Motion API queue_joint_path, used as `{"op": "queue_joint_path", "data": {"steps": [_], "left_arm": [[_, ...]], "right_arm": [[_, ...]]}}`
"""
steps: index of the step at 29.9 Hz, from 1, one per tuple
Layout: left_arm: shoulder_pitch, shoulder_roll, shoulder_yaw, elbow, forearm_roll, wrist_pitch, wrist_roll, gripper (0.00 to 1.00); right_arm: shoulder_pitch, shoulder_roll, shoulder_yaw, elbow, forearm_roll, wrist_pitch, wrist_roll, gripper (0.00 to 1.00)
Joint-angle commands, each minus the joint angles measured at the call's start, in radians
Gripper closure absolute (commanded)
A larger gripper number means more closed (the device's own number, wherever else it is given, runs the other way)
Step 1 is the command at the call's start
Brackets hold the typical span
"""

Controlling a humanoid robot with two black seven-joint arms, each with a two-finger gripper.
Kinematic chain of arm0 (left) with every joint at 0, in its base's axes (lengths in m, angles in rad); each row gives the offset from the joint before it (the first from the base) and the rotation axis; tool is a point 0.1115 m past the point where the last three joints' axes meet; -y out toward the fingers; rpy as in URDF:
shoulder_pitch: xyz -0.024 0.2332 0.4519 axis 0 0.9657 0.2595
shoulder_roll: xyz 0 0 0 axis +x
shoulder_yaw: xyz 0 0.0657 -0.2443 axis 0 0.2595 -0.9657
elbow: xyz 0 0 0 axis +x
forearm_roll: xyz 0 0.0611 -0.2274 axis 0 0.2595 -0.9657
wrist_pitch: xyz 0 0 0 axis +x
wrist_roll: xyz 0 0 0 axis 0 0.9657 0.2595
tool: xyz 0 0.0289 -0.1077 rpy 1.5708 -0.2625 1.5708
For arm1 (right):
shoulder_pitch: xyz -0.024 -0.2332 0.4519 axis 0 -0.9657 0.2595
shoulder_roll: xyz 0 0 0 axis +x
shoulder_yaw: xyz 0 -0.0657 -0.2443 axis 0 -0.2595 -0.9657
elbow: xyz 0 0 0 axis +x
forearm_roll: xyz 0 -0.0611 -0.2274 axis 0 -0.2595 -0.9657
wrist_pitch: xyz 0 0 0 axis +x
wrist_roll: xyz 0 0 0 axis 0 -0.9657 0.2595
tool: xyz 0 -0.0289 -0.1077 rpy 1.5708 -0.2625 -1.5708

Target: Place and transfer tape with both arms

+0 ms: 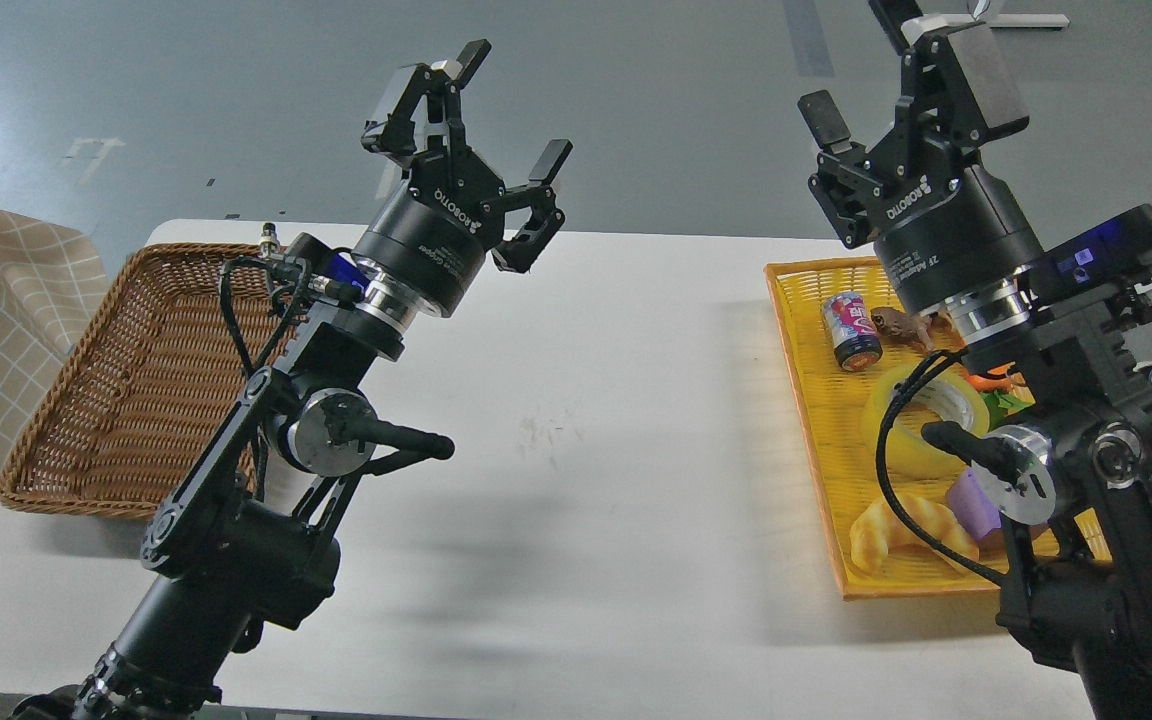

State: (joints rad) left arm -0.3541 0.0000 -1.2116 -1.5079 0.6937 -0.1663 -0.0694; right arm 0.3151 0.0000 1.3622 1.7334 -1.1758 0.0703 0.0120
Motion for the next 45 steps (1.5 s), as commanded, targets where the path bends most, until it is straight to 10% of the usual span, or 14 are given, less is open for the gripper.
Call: {"op": "queue_joint_path", "data": {"steps": [1,45], "left_arm": [[-0.003,0.000,0.000,0.000,0.000,-0.002,-0.001,0.00],[0.012,0.000,-0.006,-0.011,0.004,-0.010,-0.010,0.00]], "right_arm": [[0.016,0.000,-0.003,-0.002,-0.001,-0.023,0.006,0.00],[-0.063,-0.008,-0.054,-0.009,-0.096,0.023,0.121,0.02]]}}
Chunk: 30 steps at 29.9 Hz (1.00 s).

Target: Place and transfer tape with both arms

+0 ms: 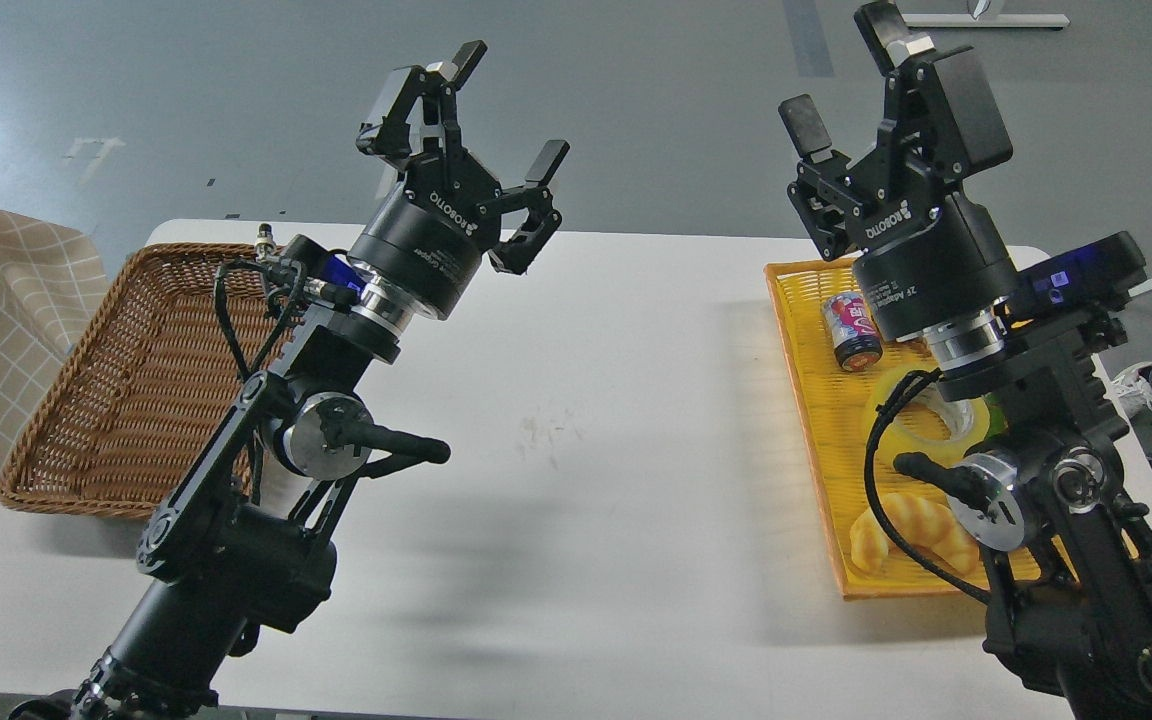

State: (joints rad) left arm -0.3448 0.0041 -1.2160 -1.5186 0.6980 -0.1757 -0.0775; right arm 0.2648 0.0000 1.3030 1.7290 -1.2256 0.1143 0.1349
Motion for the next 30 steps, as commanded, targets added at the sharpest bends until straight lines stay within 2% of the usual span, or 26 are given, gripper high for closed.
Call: {"op": "queue_joint_path", "data": {"steps": [1,6,10,12,14,16,17,18,20,23,28,30], "left_arm": [[0.004,-0.004,-0.002,0.000,0.000,-0.001,-0.002,0.00],[0.027,-0.004,0.001,0.000,0.000,-0.001,-0.002,0.00],[0.026,-0.004,0.003,0.000,0.000,-0.001,-0.002,0.00],[0.023,-0.004,0.003,0.000,0.000,-0.001,-0.001,0.00],[0.021,-0.003,0.004,0.001,-0.002,-0.001,0.001,0.00],[0.023,-0.003,0.004,0.001,-0.002,-0.001,0.001,0.00],[0.024,-0.003,0.004,0.003,-0.002,-0.001,0.002,0.00],[0.026,-0.003,0.006,0.003,-0.002,-0.001,0.002,0.00],[0.027,-0.004,0.006,0.003,0.000,-0.001,0.004,0.00],[0.027,-0.004,0.006,0.003,0.000,-0.001,0.004,0.00],[0.029,-0.003,0.006,0.003,0.000,0.001,0.004,0.00],[0.030,-0.003,0.006,0.003,0.000,0.001,0.004,0.00]], "right_arm": [[-0.015,-0.011,0.007,-0.005,-0.051,-0.031,-0.004,0.02],[-0.022,-0.057,0.013,-0.006,-0.060,-0.159,-0.014,0.02],[-0.042,-0.095,0.013,-0.006,-0.149,-0.173,-0.044,0.02],[-0.052,-0.139,0.007,-0.012,-0.254,-0.173,-0.087,0.02],[-0.062,-0.175,0.005,-0.023,-0.398,-0.173,-0.158,0.02],[-0.076,-0.192,0.009,-0.022,-0.457,-0.173,-0.191,0.02],[-0.085,-0.210,0.009,-0.020,-0.506,-0.173,-0.228,0.02],[-0.090,-0.221,0.009,-0.020,-0.526,-0.171,-0.245,0.02],[-0.101,-0.286,0.004,-0.023,-0.599,-0.165,-0.291,0.02],[-0.111,-0.357,0.002,-0.031,-0.640,-0.162,-0.293,0.02],[-0.179,-0.556,-0.001,-0.036,-0.683,-0.162,-0.287,0.00],[-0.196,-0.593,0.001,-0.034,-0.683,-0.162,-0.284,0.00]]}}
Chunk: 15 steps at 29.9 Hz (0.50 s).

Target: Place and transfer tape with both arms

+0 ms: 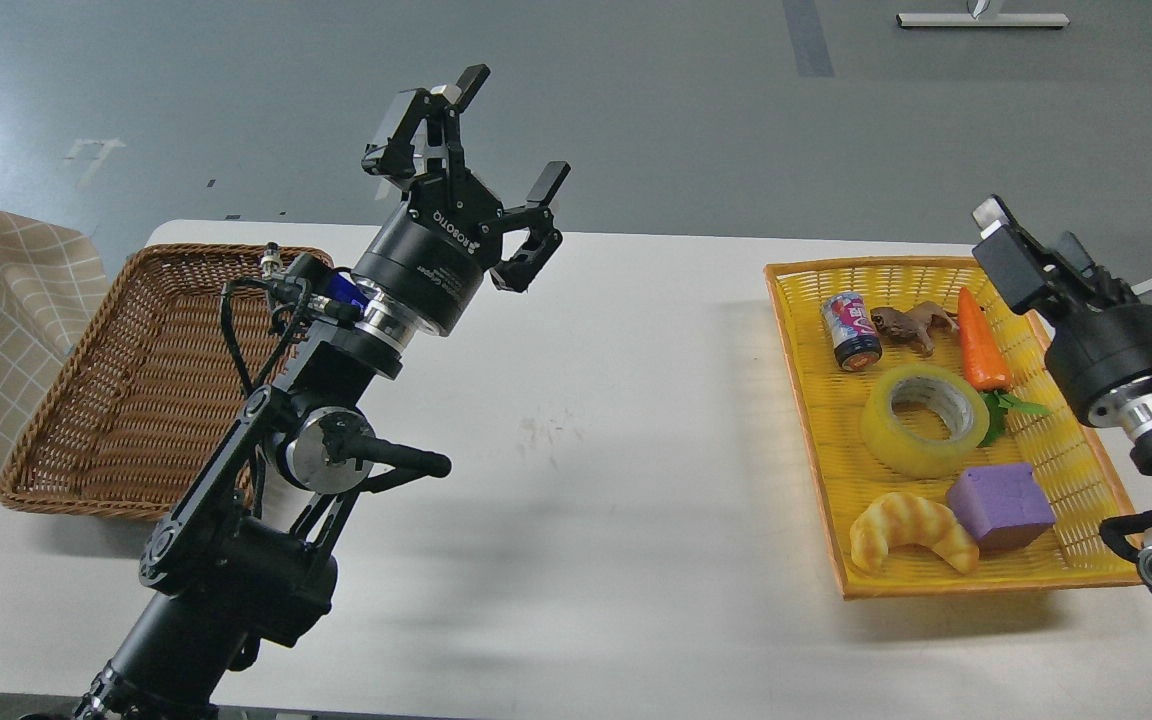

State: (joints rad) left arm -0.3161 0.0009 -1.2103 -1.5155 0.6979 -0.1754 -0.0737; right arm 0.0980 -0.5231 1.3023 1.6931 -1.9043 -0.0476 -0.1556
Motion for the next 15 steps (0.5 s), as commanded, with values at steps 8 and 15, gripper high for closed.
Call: {"op": "queue_joint_path", "data": {"steps": [8,15], "left_arm": [[0.002,-0.001,0.000,0.000,0.002,0.002,0.002,0.00],[0.012,0.004,-0.003,-0.002,0.002,0.001,0.000,0.00]], "right_arm": [[-0.050,-0.126,0.034,0.004,0.111,-0.005,0.082,0.00],[-0.050,-0.092,0.104,0.014,0.203,0.003,0.080,0.00]]}}
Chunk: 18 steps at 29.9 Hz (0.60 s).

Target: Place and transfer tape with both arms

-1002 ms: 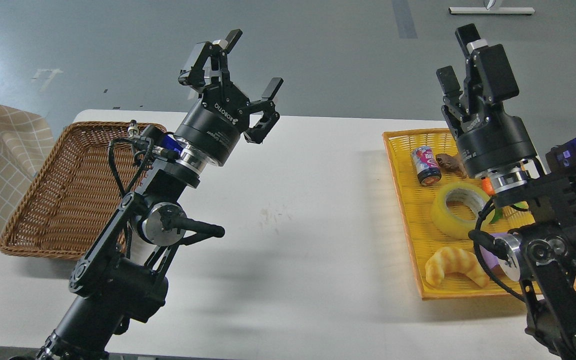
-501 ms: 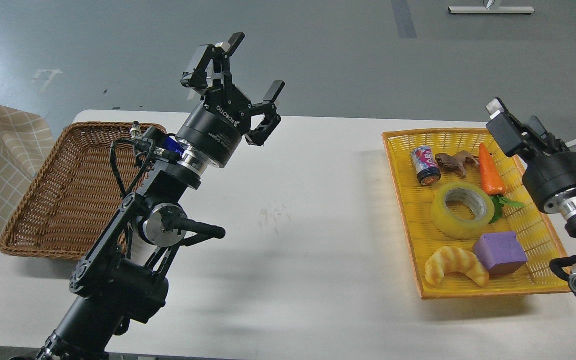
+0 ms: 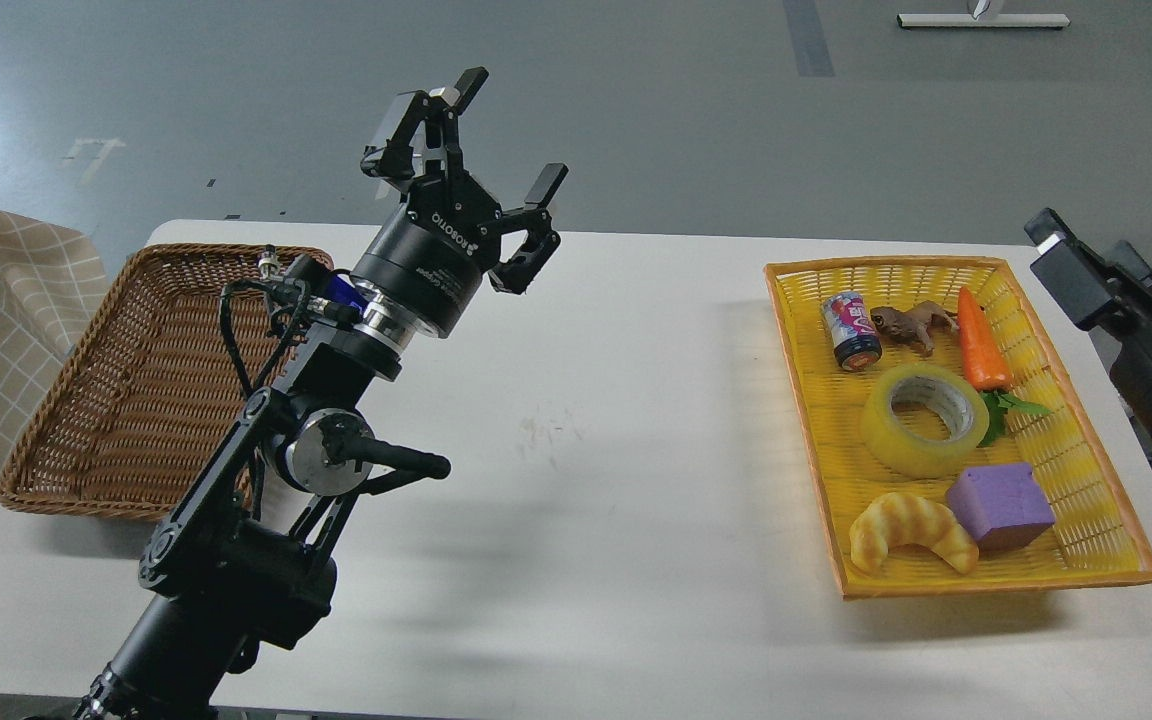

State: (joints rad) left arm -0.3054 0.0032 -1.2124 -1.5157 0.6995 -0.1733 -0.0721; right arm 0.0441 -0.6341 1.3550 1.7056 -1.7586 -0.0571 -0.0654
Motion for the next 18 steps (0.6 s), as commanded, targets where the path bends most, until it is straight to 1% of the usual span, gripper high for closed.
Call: {"op": "queue_joint_path", "data": {"steps": [1,2,3,4,5,7,9,11,14,15,17,18], "left_arm": [[0.003,0.001,-0.001,-0.001,0.000,0.000,-0.002,0.00],[0.003,0.001,-0.001,-0.003,0.000,0.000,-0.002,0.00],[0.003,0.000,-0.001,-0.003,0.000,-0.002,-0.003,0.00],[0.003,0.000,-0.001,-0.003,0.000,-0.002,-0.003,0.00],[0.003,-0.003,-0.001,-0.003,0.000,-0.002,-0.003,0.00],[0.003,-0.003,-0.001,-0.001,0.000,-0.002,-0.003,0.00],[0.002,-0.003,-0.001,-0.001,0.000,-0.002,-0.003,0.00],[0.002,-0.003,-0.001,-0.001,0.000,-0.002,-0.003,0.00],[0.005,-0.003,-0.001,-0.001,0.000,-0.002,-0.003,0.00],[0.006,-0.003,-0.001,-0.001,0.000,-0.002,-0.003,0.00],[0.006,-0.003,-0.001,-0.001,0.000,-0.002,-0.003,0.00],[0.006,-0.003,-0.001,-0.001,0.000,-0.002,-0.002,0.00]], "right_arm": [[0.005,0.013,0.065,-0.004,0.089,0.020,-0.008,0.00],[0.004,-0.005,0.105,0.000,0.176,0.063,-0.004,0.00],[0.005,-0.033,0.136,-0.001,0.264,0.128,0.002,0.00],[0.005,-0.033,0.136,-0.001,0.264,0.129,0.002,0.00],[0.005,-0.053,0.163,0.000,0.333,0.176,0.010,0.00],[0.000,-0.055,0.193,-0.003,0.383,0.209,0.036,0.00],[0.002,-0.053,0.200,-0.017,0.384,0.212,0.061,0.03],[0.003,-0.052,0.200,-0.018,0.383,0.212,0.061,0.04],[0.008,-0.055,0.196,-0.020,0.358,0.223,0.042,0.05],[-0.003,-0.061,0.193,-0.023,0.311,0.224,0.035,0.05],[-0.009,-0.062,0.188,-0.035,0.242,0.227,0.035,0.05],[-0.018,-0.062,0.181,-0.053,0.159,0.230,0.035,0.05]]}}
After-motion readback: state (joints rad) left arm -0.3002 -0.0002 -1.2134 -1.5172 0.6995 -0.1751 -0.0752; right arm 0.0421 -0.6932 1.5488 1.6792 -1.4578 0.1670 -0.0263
